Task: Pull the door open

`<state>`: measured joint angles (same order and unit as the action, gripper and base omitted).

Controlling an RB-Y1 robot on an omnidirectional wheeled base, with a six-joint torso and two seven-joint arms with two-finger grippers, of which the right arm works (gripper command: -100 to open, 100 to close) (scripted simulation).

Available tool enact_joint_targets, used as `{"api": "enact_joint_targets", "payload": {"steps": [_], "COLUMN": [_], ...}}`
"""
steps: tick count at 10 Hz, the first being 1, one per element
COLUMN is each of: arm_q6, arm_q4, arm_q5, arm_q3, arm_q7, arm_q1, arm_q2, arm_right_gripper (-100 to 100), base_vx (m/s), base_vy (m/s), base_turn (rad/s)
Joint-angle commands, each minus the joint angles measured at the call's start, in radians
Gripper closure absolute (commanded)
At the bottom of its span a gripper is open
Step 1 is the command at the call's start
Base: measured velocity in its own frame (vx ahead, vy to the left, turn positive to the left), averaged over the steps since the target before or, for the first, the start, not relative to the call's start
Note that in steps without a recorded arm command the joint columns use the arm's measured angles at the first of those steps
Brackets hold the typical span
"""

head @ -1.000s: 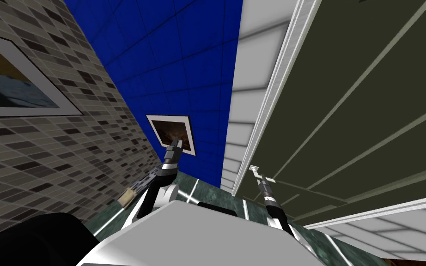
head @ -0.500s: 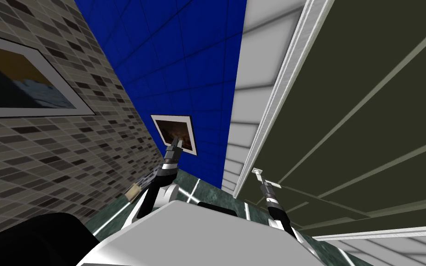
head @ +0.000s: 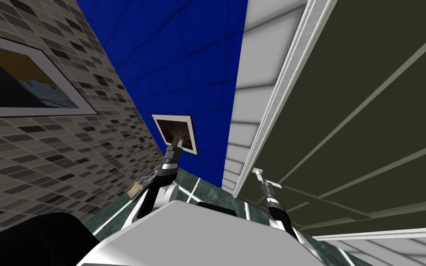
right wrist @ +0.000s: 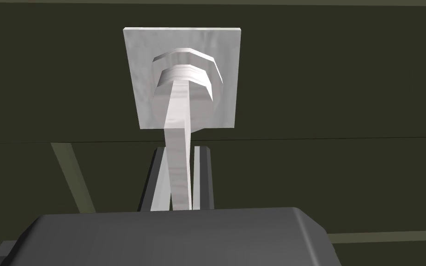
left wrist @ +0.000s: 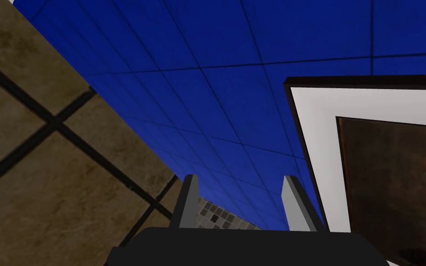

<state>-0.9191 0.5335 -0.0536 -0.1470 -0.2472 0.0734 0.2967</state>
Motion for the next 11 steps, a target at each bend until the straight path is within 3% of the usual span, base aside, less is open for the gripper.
{"api": "enact_joint_targets", "payload": {"steps": [1,8,9,11], "arm_q6": [-0.012,-0.063,-0.055,-0.086], "arm_q4": [-0.002,0.004,0.004,0.005], "arm_q5": [0.010,0.055,0.051,0.065], "arm_q3": [0.015,0.079,0.073,0.091], "arm_q7": [-0.019,-0.107,-0.096,-0.124], "arm_q1": [-0.008,-0.045,-0.042,-0.067], "arm_q2": [0.007,0.060,0.053,0.070], "arm_right_gripper": [100,100,100,100], "base_vx": [-0.175,-0.210,-0.099,-0.199], "base_vy": [-0.039,-0.055,-0.030,-0.068], "base_turn": [0.117,0.101,0.029,0.160]}}
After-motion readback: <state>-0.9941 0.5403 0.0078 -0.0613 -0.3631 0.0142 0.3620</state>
